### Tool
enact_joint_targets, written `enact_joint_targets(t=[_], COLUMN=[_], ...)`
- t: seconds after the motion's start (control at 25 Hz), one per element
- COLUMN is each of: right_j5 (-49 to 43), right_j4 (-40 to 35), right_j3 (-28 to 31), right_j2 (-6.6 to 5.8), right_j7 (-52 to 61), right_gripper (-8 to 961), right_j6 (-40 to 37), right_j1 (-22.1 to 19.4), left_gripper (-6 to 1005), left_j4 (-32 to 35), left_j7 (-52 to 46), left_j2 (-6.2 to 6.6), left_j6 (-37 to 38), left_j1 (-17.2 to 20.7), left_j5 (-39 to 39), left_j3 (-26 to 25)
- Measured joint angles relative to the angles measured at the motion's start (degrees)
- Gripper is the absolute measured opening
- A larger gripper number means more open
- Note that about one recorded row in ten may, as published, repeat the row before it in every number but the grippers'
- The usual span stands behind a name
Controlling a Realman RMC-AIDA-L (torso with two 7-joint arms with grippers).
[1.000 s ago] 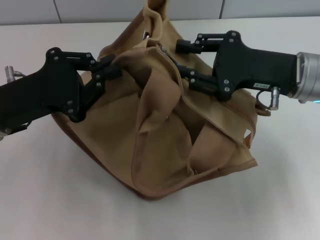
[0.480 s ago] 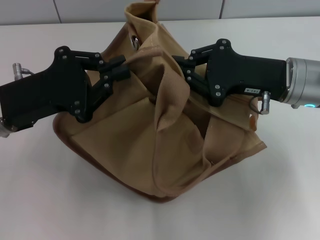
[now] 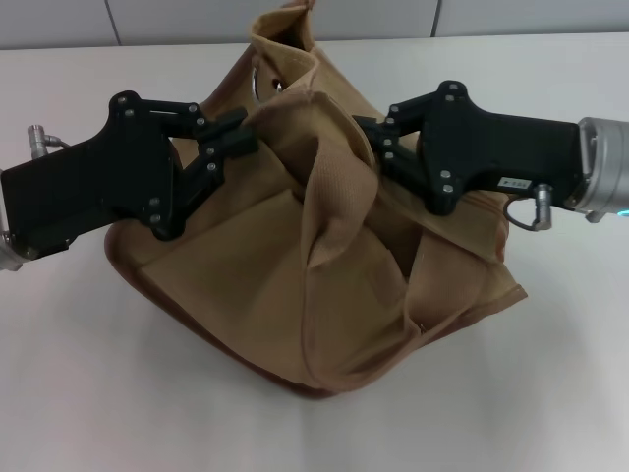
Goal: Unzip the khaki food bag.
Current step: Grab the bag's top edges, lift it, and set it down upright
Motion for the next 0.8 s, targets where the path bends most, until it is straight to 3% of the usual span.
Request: enact_joint_targets(t=[0.28, 0.52, 0.64, 0.76, 0.8], right_j5=[1.40, 2.00, 1.08, -1.73, -1.73], right_j4=[-3.17, -7.49, -11.10, -15.67, -15.67], right_j3=[0.11, -0.14, -1.19, -2.70, -2.70], right_j2=[0.12, -0.83, -1.96, -4.09, -4.09], right_j7=[2.48, 13.56, 21.24, 29.63, 29.63], right_gripper=[12, -2, 55, 111, 154], right_j6=[0.55, -1.92, -2.79, -5.98, -5.98], right_j1=[-2.05, -2.73, -2.78, -2.42, -2.42], left_gripper=[63, 63, 63, 63, 63], left_j4=[-0.02, -0.02, -0.21, -2.25, -2.25], left_j7=[0.01, 0.01, 0.01, 0.44, 0.44], left_j2=[-0.02, 0.05, -0.05, -0.06, -0.06], left_j6=[0.35, 0.74, 1.27, 1.37, 1.37], left_j1=[0.12, 0.47, 0.52, 0.42, 0.42], left_j5=[0.00, 0.00, -0.12, -1.50, -1.50], left_j3=[0.17, 0.07, -0.13, -0.10, -0.10])
